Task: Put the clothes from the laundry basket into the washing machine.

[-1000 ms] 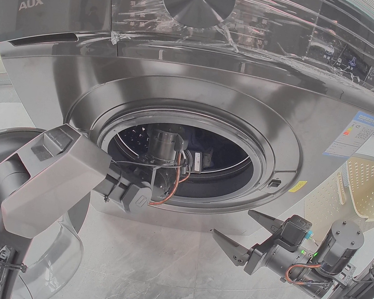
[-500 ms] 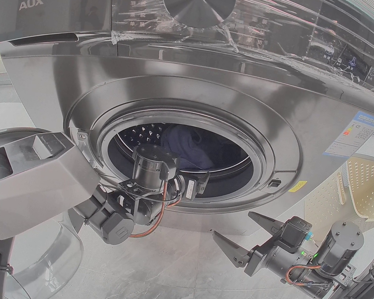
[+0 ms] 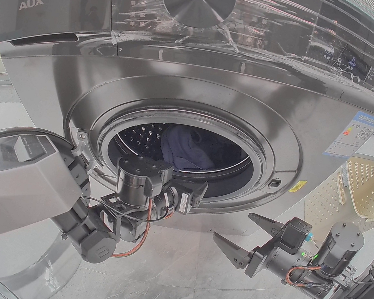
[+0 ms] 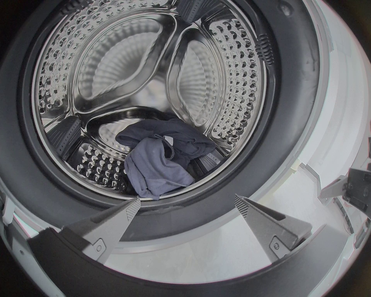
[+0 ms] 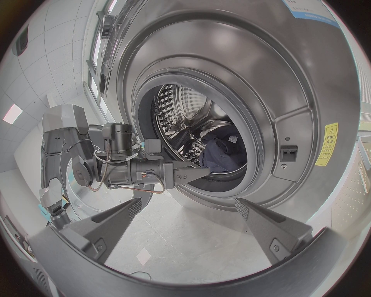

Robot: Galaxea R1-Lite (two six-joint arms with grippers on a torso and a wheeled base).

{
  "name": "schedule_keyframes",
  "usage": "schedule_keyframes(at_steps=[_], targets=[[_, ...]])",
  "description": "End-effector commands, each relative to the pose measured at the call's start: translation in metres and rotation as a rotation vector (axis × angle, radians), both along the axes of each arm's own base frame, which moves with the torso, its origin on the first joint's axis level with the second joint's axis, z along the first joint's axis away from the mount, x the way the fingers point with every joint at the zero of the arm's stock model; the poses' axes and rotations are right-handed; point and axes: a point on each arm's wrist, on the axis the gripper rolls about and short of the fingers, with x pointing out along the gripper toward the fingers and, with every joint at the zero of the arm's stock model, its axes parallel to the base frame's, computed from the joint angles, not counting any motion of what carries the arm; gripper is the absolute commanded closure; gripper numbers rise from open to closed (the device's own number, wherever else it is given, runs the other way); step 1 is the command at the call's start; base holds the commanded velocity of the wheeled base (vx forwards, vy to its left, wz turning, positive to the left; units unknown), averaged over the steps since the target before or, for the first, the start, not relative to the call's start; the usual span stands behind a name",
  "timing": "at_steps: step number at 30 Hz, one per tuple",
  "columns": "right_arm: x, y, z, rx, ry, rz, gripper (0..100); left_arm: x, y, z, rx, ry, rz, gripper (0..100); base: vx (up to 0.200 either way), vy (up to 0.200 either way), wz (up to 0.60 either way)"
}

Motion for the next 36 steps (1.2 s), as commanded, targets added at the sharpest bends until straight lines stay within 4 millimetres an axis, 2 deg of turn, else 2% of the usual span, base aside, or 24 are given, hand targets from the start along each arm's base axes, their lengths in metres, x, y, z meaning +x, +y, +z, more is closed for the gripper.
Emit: schedule_keyframes(at_steps=[1, 6, 8, 10, 12, 13, 14, 17, 18, 20, 22, 30, 33, 36], targets=[[-0.001, -0.001, 0.0, -0.002, 0.004, -0.002, 0, -0.016, 0.01, 0.007, 0.003, 0.006, -0.009, 0, 0.0, 0.0, 0.0], [-0.001, -0.002, 0.001, 0.003, 0.0, -0.001, 0, -0.054, 0.013, -0.003, 0.028, 0.065, -0.075, 0, 0.0, 0.0, 0.0], [-0.002, -0.004, 0.002, 0.005, -0.003, -0.007, 0, -0.062, 0.013, -0.004, 0.019, 0.068, -0.089, 0, 0.0, 0.0, 0.0], [-0.005, -0.007, 0.006, 0.009, -0.015, -0.01, 0, -0.076, 0.013, 0.0, -0.012, 0.049, -0.115, 0, 0.0, 0.0, 0.0], [-0.006, -0.009, 0.008, 0.011, -0.02, -0.01, 0, -0.078, 0.014, 0.001, -0.014, 0.047, -0.117, 0, 0.0, 0.0, 0.0], [-0.015, -0.015, 0.015, 0.026, -0.035, -0.008, 0, -0.101, 0.018, 0.009, -0.036, 0.028, -0.16, 0, 0.0, 0.0, 0.0], [-0.018, -0.018, 0.015, 0.023, -0.033, -0.011, 0, -0.11, 0.019, 0.011, -0.038, 0.028, -0.182, 0, 0.0, 0.0, 0.0], [-0.026, -0.025, 0.015, 0.016, -0.03, -0.019, 0, -0.132, 0.028, 0.017, -0.044, 0.024, -0.22, 0, 0.0, 0.0, 0.0], [-0.026, -0.025, 0.015, 0.016, -0.03, -0.019, 0, -0.132, 0.028, 0.017, -0.044, 0.024, -0.22, 0, 0.0, 0.0, 0.0], [-0.037, -0.036, 0.019, 0.018, -0.038, -0.028, 0, -0.151, 0.04, 0.024, -0.06, 0.015, -0.249, 0, 0.0, 0.0, 0.0], [-0.04, -0.042, 0.022, 0.023, -0.046, -0.042, 0, -0.157, 0.046, 0.027, -0.077, 0.009, -0.253, 0, 0.0, 0.0, 0.0], [-0.058, -0.059, 0.031, 0.023, -0.103, -0.064, 0, -0.181, 0.079, 0.033, -0.118, -0.019, -0.248, 0, -0.2, 0.0, 0.0], [-0.06, -0.064, 0.034, 0.032, -0.114, -0.109, 0, -0.186, 0.09, 0.038, -0.141, -0.047, -0.232, 0, 0.0, 0.0, 0.0], [-0.059, -0.079, 0.036, 0.027, -0.118, -0.201, 0, -0.196, 0.104, 0.042, -0.149, -0.068, -0.218, 0, -0.2, 0.0, 0.0]])
